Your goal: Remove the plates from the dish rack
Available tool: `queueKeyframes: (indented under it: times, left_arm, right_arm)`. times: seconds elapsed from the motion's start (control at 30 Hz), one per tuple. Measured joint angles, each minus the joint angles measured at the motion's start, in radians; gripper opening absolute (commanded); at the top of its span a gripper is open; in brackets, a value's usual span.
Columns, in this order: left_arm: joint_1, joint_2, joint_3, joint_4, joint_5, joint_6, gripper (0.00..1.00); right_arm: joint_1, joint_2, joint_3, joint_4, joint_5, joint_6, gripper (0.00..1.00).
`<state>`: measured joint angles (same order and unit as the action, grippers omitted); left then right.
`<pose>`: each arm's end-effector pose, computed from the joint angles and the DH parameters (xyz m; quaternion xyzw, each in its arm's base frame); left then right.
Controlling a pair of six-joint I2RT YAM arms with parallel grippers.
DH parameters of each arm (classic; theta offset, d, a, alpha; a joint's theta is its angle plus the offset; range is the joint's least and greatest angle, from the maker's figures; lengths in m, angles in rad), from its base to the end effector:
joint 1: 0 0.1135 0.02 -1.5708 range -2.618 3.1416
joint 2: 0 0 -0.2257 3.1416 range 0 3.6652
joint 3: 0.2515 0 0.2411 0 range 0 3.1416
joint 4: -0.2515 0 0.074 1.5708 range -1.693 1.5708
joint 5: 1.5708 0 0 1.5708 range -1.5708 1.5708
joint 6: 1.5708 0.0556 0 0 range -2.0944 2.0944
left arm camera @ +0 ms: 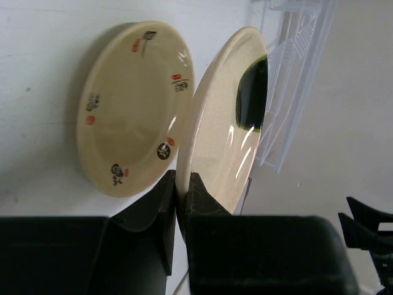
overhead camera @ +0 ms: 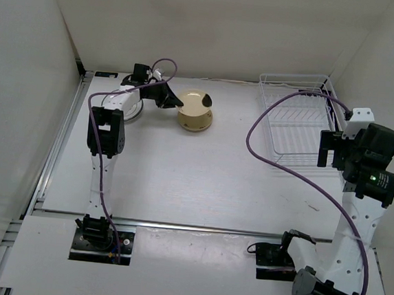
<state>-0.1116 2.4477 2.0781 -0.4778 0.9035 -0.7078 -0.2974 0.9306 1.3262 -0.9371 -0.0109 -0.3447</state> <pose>0.4967 -0.0996 0.1482 -0.0995 0.8497 -0.5013 0.1294 0.1805 -0.0547 0.3731 -0.0233 0.8701 -0.1508 0.4686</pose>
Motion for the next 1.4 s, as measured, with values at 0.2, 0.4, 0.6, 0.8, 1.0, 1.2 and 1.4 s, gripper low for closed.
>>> queueKeyframes:
  times: [0.2, 0.4, 0.6, 0.8, 1.0, 1.2, 1.4]
  left_arm:
    - [-0.002, 0.034, -0.010, 0.000, -0.039, -0.035, 0.10]
    - [-0.002, 0.034, -0.018, 0.014, -0.068, -0.033, 0.10]
    - [-0.005, 0.034, -0.073, 0.015, -0.098, -0.020, 0.10]
    - [-0.025, 0.034, -0.090, 0.013, -0.117, 0.003, 0.11]
    - [-0.040, 0.034, -0.090, 0.012, -0.130, 0.031, 0.25]
    - [-0.042, 0.034, -0.092, 0.008, -0.143, 0.059, 0.37]
    - [-0.047, 0.034, -0.088, -0.001, -0.164, 0.090, 0.46]
  right_arm:
    - [0.000, -0.034, -0.001, -0.086, 0.000, 0.021, 0.99]
    - [-0.002, -0.071, -0.007, -0.120, -0.012, 0.047, 0.99]
    - [-0.002, -0.081, -0.030, -0.124, -0.019, 0.070, 0.99]
    - [-0.002, -0.081, -0.048, -0.122, -0.027, 0.086, 0.99]
    - [-0.010, -0.082, -0.068, -0.108, -0.040, 0.106, 0.99]
    - [-0.017, -0.081, -0.090, -0.094, -0.053, 0.122, 0.99]
    - [-0.018, -0.093, -0.115, -0.076, -0.069, 0.135, 0.99]
